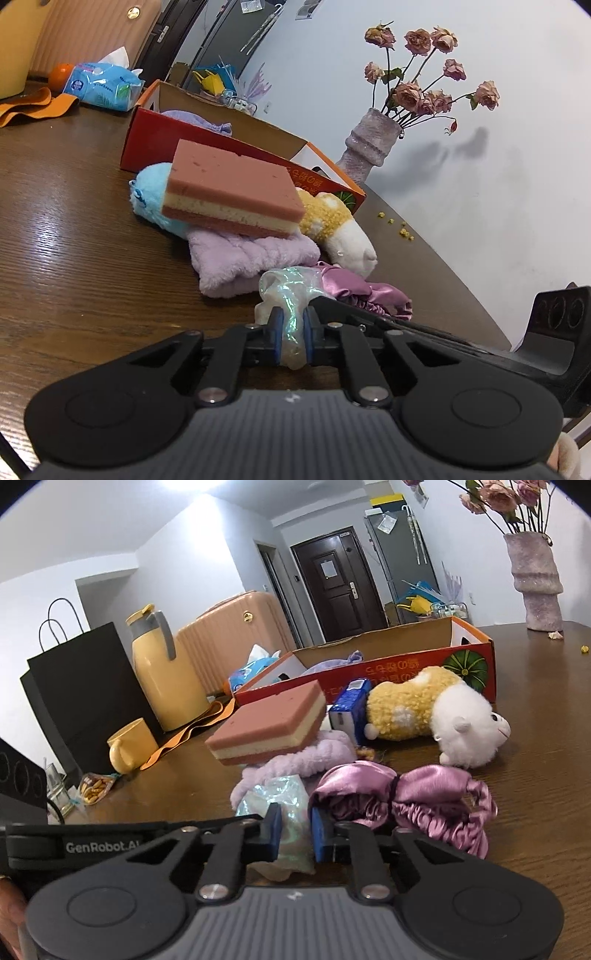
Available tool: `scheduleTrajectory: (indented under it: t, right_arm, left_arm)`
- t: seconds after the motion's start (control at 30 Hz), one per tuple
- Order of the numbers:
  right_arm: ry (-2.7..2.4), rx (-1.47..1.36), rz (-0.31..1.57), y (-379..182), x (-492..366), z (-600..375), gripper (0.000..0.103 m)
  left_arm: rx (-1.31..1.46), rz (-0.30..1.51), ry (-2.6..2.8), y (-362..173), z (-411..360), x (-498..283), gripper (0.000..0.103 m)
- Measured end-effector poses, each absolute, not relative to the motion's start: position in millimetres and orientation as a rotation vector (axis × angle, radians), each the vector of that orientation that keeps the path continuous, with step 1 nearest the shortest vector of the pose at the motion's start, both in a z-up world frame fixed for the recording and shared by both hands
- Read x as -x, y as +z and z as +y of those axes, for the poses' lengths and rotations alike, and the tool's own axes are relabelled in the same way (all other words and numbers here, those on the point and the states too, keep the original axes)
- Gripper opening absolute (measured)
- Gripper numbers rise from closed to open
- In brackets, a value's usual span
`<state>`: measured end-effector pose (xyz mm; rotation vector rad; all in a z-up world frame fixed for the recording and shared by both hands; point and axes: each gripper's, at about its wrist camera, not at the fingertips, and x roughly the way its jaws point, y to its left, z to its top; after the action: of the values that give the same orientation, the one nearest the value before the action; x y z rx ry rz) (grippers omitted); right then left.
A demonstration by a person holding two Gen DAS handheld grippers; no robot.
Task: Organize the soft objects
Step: 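Grasp the iridescent wrapped ball with the left tool, then carry the iridescent ball into the box and open the left tool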
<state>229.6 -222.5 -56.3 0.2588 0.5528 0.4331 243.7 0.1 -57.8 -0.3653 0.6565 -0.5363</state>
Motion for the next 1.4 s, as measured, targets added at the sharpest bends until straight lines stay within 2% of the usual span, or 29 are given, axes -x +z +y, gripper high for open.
scheduleTrajectory:
  t: [0.13,0.27,0.3,0.37,0.4,0.43,0.5,0.53,0.6,0.67,0.87,0.93,1.0,1.1,1.13,1.17,1.2,1.27,1.4]
  right_arm:
    - [0.448,-0.250,0.542,-47.8,-215.7,-220.3,0.012]
    - [0.494,-0.241,0.543,-42.9,-197.6,-221.3,0.018]
    - [0.487,-0.233,0.533,-41.8,-191.8,-222.1,0.021]
    - [0.460,-0.219,0.508,-38.9,-182.4,-226.5,0.040]
    - [0.439,-0.216,0.494,-37.4,-178.2,-230.7,0.043]
    - [0.421,-0.215,0.480,-35.6,-175.3,-235.0,0.047]
    - [0.386,-0.205,0.465,-33.1,-173.8,-242.2,0.047]
    - [0.363,-0.194,0.458,-32.7,-173.6,-245.2,0.049]
    - [0.307,-0.159,0.444,-32.1,-173.0,-250.8,0.050]
    - [0.267,-0.125,0.446,-34.7,-174.6,-254.3,0.054]
    - [0.205,-0.135,0.467,-46.6,-184.7,-269.5,0.054]
    - [0.218,-0.147,0.452,-45.1,-187.2,-272.6,0.054]
    - [0.231,-0.155,0.412,-37.6,-189.7,-275.4,0.054]
    - [0.261,-0.090,0.406,-23.8,-212.1,-272.7,0.053]
    - [0.280,-0.074,0.424,-20.7,-223.8,-271.0,0.050]
    - [0.309,-0.056,0.449,-18.4,-237.4,-269.1,0.042]
    - [0.339,-0.039,0.469,-16.6,-251.3,-266.0,0.039]
    - [0.405,0.012,0.531,-16.9,-280.7,-257.4,0.032]
    - [0.490,0.165,0.635,-26.3,-326.8,-232.4,0.025]
  left_arm:
    - [0.331,0.640,-0.526,-48.4,-0.1,-228.1,0.011]
    - [0.268,0.630,-0.440,-45.7,8.1,-212.1,0.012]
    - [0.250,0.621,-0.413,-46.2,11.3,-208.0,0.015]
    - [0.253,0.597,-0.360,-45.3,18.3,-200.4,0.035]
    - [0.253,0.588,-0.343,-43.5,20.7,-197.0,0.052]
    - [0.250,0.571,-0.341,-41.3,21.4,-193.5,0.060]
    - [0.239,0.549,-0.355,-36.7,19.1,-189.6,0.065]
    - [0.233,0.553,-0.364,-35.4,15.2,-190.1,0.073]
    - [0.229,0.565,-0.371,-36.1,8.3,-193.8,0.078]
    - [0.209,0.574,-0.375,-39.1,-0.5,-199.7,0.078]
    - [0.165,0.582,-0.364,-46.0,-14.4,-214.1,0.075]
    - [0.167,0.597,-0.359,-48.5,-13.4,-218.1,0.065]
    - [0.166,0.605,-0.359,-50.1,-10.3,-221.1,0.063]
    - [0.156,0.618,-0.371,-54.2,-7.3,-224.4,0.053]
    - [0.153,0.624,-0.372,-55.5,-6.9,-225.5,0.045]
    - [0.154,0.623,-0.374,-55.4,-5.9,-226.2,0.043]
    - [0.160,0.618,-0.370,-53.7,-3.6,-226.7,0.041]
    - [0.175,0.597,-0.348,-47.7,3.7,-228.6,0.041]
    - [0.212,0.550,-0.291,-34.7,26.1,-237.6,0.041]
